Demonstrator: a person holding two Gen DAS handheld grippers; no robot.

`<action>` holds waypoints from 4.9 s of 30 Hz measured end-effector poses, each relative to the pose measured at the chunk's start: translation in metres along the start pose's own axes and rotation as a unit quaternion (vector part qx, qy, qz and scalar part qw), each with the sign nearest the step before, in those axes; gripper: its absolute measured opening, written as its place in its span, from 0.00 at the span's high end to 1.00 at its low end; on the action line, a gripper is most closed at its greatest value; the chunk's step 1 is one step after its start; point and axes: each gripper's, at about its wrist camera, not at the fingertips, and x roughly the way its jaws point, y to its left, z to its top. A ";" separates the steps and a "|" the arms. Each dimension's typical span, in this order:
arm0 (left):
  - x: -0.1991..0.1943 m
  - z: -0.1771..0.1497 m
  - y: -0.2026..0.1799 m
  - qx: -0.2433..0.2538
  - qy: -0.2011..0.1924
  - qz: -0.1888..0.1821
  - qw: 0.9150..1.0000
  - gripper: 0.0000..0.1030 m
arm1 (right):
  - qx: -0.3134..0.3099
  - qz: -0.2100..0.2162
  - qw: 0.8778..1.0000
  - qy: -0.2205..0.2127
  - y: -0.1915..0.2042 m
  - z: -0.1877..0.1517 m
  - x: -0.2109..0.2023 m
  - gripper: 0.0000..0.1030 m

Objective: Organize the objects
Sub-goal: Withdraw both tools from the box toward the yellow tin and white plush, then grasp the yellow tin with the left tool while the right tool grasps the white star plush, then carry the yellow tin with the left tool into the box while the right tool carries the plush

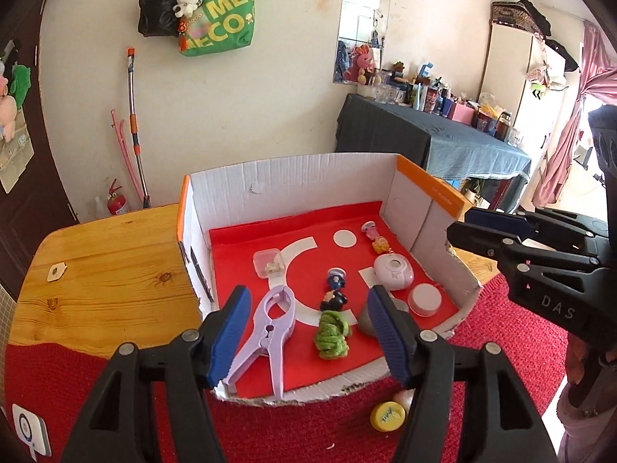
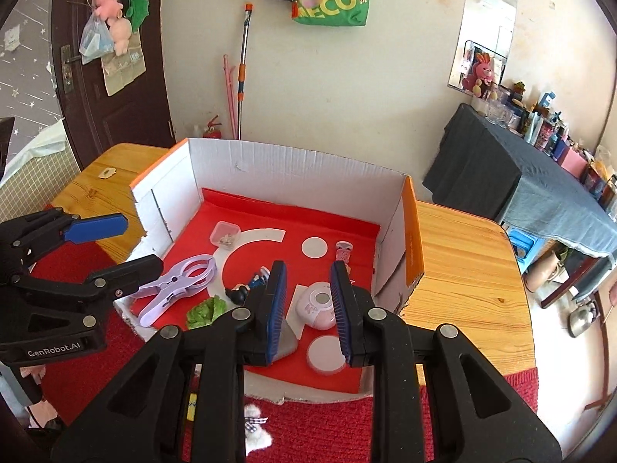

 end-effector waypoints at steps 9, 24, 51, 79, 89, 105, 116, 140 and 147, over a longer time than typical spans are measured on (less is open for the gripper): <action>-0.022 -0.039 -0.008 -0.014 -0.020 -0.010 1.000 0.31 | 0.016 0.009 0.998 -0.055 0.009 -0.042 -0.042 0.42; -0.026 -0.095 -0.012 -0.015 -0.021 0.009 1.000 0.14 | 0.047 0.040 0.997 -0.041 0.023 -0.114 -0.044 0.20; 0.005 -0.118 0.006 -0.028 0.043 -0.005 0.999 0.10 | 0.025 0.022 0.996 0.088 0.039 -0.140 0.027 0.18; 0.052 -0.103 -0.035 0.070 0.095 -0.082 0.990 0.33 | -0.030 0.056 0.994 0.089 0.010 -0.135 0.037 0.20; 0.052 -0.101 -0.043 0.085 0.089 -0.102 0.987 0.69 | -0.042 0.072 0.994 0.073 0.016 -0.137 0.035 0.44; 0.021 -0.092 -0.038 0.075 0.054 -0.108 0.990 0.69 | -0.029 0.087 0.995 0.035 0.014 -0.128 0.001 0.46; 0.009 -0.089 -0.034 0.068 0.040 -0.109 0.991 0.69 | -0.035 0.092 0.995 0.030 0.022 -0.126 -0.008 0.46; 0.076 0.020 -0.008 0.028 0.065 -0.083 0.994 0.69 | -0.008 0.068 0.996 0.054 -0.007 0.017 0.063 0.46; 0.120 0.036 0.003 0.011 0.103 -0.061 0.993 0.69 | 0.017 0.062 0.992 0.108 -0.015 0.040 0.123 0.46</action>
